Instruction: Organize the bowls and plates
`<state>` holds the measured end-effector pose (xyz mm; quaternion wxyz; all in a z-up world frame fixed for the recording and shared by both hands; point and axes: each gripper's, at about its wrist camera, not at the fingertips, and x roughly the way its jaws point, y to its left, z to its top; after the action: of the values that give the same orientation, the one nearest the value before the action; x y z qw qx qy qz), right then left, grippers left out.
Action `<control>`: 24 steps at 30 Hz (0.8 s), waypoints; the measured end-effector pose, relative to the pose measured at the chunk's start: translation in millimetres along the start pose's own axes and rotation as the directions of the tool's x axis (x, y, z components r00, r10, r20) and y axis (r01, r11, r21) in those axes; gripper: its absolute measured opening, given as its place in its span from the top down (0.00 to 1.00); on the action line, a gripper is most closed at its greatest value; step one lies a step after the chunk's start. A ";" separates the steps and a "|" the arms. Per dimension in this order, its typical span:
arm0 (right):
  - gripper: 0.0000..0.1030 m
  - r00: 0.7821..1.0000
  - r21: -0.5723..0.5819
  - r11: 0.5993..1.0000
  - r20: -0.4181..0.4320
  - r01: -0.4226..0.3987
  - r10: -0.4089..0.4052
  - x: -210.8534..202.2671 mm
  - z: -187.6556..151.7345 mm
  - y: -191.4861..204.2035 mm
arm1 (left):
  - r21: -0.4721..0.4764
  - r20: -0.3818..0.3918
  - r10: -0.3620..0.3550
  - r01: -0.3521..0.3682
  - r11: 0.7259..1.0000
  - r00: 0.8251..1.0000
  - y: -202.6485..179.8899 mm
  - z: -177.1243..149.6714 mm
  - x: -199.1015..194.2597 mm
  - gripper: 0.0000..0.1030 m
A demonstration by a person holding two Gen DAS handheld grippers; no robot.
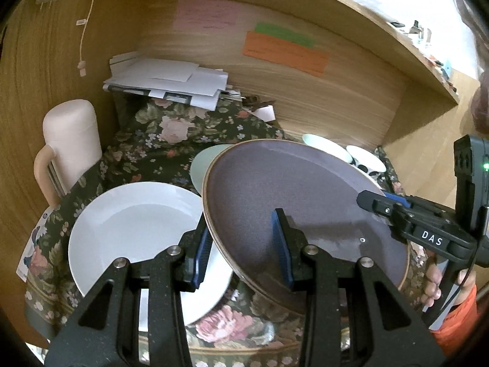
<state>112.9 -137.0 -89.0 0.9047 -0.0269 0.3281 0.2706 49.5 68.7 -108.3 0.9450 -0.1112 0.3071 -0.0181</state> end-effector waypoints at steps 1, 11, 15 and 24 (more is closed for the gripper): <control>0.72 1.000 0.005 1.000 0.001 0.002 -0.002 -2.6 -2.8 -0.5 | 0.001 0.000 -0.003 0.003 1.000 1.000 -1.4 -1.4 -1.2 0.64; 0.72 1.000 0.045 0.999 0.005 0.014 -0.014 -20.7 -29.2 -12.1 | 0.027 -0.027 -0.026 0.027 0.999 0.999 -20.0 -16.5 -5.1 0.64; 0.72 1.000 0.067 0.998 -0.006 0.021 -0.021 -23.2 -40.8 -20.3 | 0.029 -0.047 -0.039 0.040 0.999 0.998 -25.2 -23.2 -0.4 0.64; 0.72 0.998 0.117 0.992 -0.036 0.046 -0.042 -21.5 -63.1 -37.0 | 0.050 -0.094 -0.063 0.068 0.996 0.994 -38.5 -38.5 13.4 0.64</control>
<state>81.4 -192.9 -130.0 0.9048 0.0149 0.3577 0.2305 39.1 22.1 -137.8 0.9313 -0.0950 0.3461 -0.0624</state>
